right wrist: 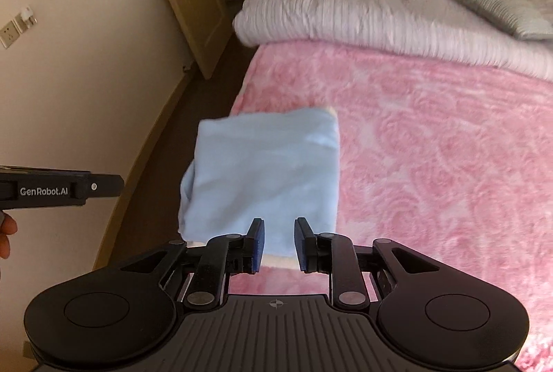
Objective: Fold clothes
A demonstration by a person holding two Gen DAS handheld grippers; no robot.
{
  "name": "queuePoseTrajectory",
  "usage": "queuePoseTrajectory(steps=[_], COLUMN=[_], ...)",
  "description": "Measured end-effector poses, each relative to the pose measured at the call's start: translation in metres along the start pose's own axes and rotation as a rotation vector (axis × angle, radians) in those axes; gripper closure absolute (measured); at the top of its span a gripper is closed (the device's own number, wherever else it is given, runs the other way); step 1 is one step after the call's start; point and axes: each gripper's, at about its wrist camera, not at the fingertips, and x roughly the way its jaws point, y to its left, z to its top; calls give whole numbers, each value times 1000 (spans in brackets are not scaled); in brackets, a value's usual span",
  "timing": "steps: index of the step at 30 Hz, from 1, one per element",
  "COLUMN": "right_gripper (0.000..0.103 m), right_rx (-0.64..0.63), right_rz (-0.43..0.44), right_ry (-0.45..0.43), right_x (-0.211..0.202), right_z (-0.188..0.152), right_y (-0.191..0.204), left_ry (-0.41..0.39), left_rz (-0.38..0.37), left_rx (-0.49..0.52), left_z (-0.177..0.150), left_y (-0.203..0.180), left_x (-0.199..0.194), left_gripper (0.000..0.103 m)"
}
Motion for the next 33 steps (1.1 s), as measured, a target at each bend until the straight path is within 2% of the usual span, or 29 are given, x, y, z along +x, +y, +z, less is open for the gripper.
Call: queuePoseTrajectory(steps=[5,8,15,18,23,30,33], right_gripper=[76,75,71,68,62,58,58], right_rx=[-33,-46,-103,-134,-160,-142,-138], right_rz=[-53,-58,21,82,138,140,144], right_ry=[-33,-62,-169,-200,-167,-69,-51], right_x=[-34,-49,-88,-106,-125,-142,-154], right_z=[-2,1,38,49,46,16,4], right_y=[9,10,9,5,-16,-71,-96], left_ry=[-39,-74,-174,-185,-191,-216,-232], left_rz=[-4,21,97,134,181,272,281], left_rx=[-5,-29,-68,-96,-139,-170,-210], left_z=[-5,-6,-6,-9,-17,-39,-52], left_y=[-5,-5,-15,-29,-63,-128,-156], left_x=[-31,-45,-84,-94,-104,-121,-130], left_gripper=[53,53,50,49,47,46,46])
